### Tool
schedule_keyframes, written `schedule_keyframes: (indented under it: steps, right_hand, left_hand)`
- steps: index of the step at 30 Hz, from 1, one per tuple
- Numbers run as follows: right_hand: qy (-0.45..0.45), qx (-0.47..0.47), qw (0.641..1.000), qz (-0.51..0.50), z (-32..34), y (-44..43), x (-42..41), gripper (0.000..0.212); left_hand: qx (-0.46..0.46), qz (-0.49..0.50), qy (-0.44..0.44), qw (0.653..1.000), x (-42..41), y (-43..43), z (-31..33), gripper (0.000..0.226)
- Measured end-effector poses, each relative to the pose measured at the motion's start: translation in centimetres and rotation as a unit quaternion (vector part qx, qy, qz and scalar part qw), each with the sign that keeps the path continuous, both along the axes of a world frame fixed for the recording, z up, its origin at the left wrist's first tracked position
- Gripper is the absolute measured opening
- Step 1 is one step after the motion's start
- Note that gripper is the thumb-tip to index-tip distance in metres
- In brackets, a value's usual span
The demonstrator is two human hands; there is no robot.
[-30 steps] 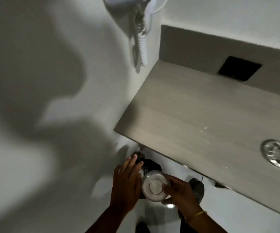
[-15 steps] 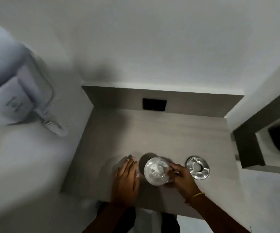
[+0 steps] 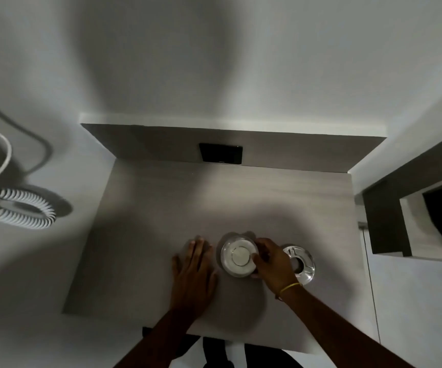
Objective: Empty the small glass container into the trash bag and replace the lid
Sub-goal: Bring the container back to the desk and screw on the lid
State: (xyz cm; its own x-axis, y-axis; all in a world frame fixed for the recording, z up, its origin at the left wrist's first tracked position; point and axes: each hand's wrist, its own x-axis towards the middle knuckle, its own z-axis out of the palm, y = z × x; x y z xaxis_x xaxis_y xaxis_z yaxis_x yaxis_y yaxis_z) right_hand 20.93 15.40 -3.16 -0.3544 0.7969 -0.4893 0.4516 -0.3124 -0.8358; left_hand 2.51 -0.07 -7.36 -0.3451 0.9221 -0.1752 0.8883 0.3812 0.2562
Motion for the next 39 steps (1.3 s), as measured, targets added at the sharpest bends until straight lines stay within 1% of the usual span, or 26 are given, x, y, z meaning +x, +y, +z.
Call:
schedule_keyframes:
  steps: [2,5,8,11,15,17,19,21,22,23,25,27,30,33,37,39]
  right_hand:
    - [-0.031,0.043,0.999,0.006,0.0,-0.3,-0.2,0.023]
    - [-0.084,0.095,0.992,0.002,0.4,-0.6,-0.8,0.017]
    - [-0.110,0.107,0.988,-0.013,0.8,-1.0,-1.1,0.019]
    - [-0.127,0.112,0.985,0.018,1.2,-1.0,-1.0,0.022]
    - [-0.127,0.135,0.982,0.045,2.3,-0.8,0.5,0.022]
    - [-0.154,0.194,0.967,0.057,2.8,-0.2,2.0,0.031]
    - [-0.225,0.242,0.937,0.108,3.1,0.5,3.7,0.054]
    - [-0.322,0.226,0.905,0.159,3.5,0.7,4.9,0.083]
    - [-0.356,0.204,0.894,0.182,3.6,0.6,5.2,0.093]
    - [-0.373,0.186,0.886,0.203,3.5,0.5,5.5,0.097]
    - [-0.380,0.170,0.880,0.227,3.1,0.1,5.7,0.099]
    - [-0.384,0.176,0.875,0.235,2.6,0.0,5.7,0.101]
    - [-0.394,0.180,0.872,0.229,2.1,-0.1,5.5,0.098]
    - [-0.411,0.200,0.859,0.230,2.2,-0.4,5.0,0.095]
    - [-0.431,0.206,0.843,0.249,2.8,-0.4,4.5,0.102]
    - [-0.428,0.194,0.849,0.241,3.5,-0.1,4.1,0.104]
  left_hand:
    - [0.003,-0.003,0.006,1.000,0.0,-0.1,-0.3,0.068]
    - [0.004,-0.008,0.023,1.000,0.0,-0.2,-0.8,0.068]
    - [0.007,-0.010,0.040,0.999,0.1,-0.2,-1.1,0.068]
    - [0.015,-0.012,0.045,0.999,0.0,-0.3,-1.3,0.068]
    - [0.031,-0.013,0.055,0.998,-0.1,-0.5,-1.9,0.067]
    - [0.045,-0.012,0.051,0.998,-0.1,-0.5,-2.1,0.067]
    - [0.060,-0.013,0.049,0.997,-0.1,-0.6,-2.3,0.067]
    - [0.072,-0.013,0.049,0.996,-0.2,-0.7,-2.4,0.066]
    - [0.074,-0.012,0.048,0.996,-0.2,-0.8,-2.4,0.067]
    - [0.075,-0.010,0.046,0.996,-0.2,-0.8,-2.3,0.067]
    - [0.073,-0.008,0.046,0.996,-0.2,-0.8,-2.4,0.067]
    - [0.073,-0.010,0.049,0.996,-0.2,-0.7,-2.5,0.066]
    - [0.071,-0.013,0.050,0.996,-0.3,-0.7,-2.6,0.067]
    - [0.070,-0.014,0.053,0.996,-0.4,-0.8,-2.6,0.067]
    - [0.064,-0.012,0.052,0.997,-0.5,-0.9,-2.9,0.068]
    - [0.061,-0.012,0.050,0.997,-0.4,-1.0,-3.0,0.068]
